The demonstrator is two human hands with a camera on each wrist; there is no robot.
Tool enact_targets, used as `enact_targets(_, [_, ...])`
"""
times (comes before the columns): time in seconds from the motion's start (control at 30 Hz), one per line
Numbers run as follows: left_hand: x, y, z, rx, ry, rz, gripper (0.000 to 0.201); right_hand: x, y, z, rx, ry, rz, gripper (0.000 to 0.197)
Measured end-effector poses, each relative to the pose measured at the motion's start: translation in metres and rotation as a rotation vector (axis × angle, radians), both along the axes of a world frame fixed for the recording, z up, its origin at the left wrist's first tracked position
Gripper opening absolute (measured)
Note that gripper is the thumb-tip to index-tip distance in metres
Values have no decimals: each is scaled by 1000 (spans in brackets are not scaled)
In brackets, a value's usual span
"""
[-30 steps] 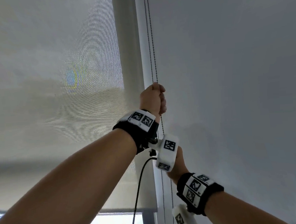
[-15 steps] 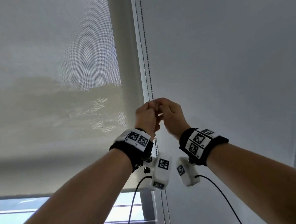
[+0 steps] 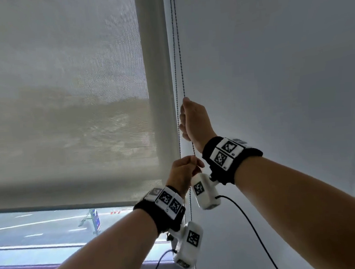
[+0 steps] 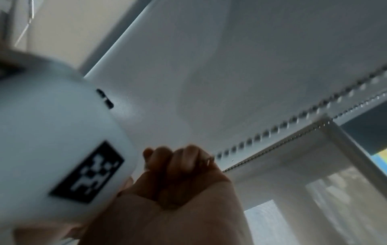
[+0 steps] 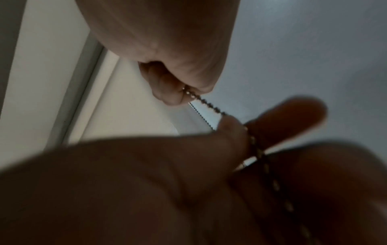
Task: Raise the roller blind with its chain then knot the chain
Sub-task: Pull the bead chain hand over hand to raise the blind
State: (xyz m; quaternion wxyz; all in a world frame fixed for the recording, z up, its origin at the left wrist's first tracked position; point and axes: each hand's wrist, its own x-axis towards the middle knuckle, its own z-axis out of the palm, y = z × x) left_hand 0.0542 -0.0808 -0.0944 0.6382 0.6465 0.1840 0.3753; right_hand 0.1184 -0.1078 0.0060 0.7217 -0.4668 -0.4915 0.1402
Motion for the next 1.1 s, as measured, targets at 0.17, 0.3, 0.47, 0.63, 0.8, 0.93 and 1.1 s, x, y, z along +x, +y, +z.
enact_targets(0.17, [-9,13,32,-16,-271,28,31,5,10,-31,33,-57,-100,47])
enact_targets(0.3, [-17,11,68,-77,-259,-14,25,7,9,-64,15,-29,-69,47])
enact_targets(0.47, [-8,5,109,-47,-231,-49,39,4,3,-93,25,133,21,45])
enact_targets(0.63, [6,-7,117,-27,-249,-60,33,11,-3,-117,41,79,-23,40])
enact_targets(0.8, [15,-14,89,25,-227,37,32,8,-14,-145,18,128,45,39])
enact_targets(0.93, [16,-15,63,19,-173,50,34,9,-23,-172,-46,101,58,40])
enact_targets(1.1, [7,-10,46,7,-154,38,34,20,-34,-162,-116,32,45,37])
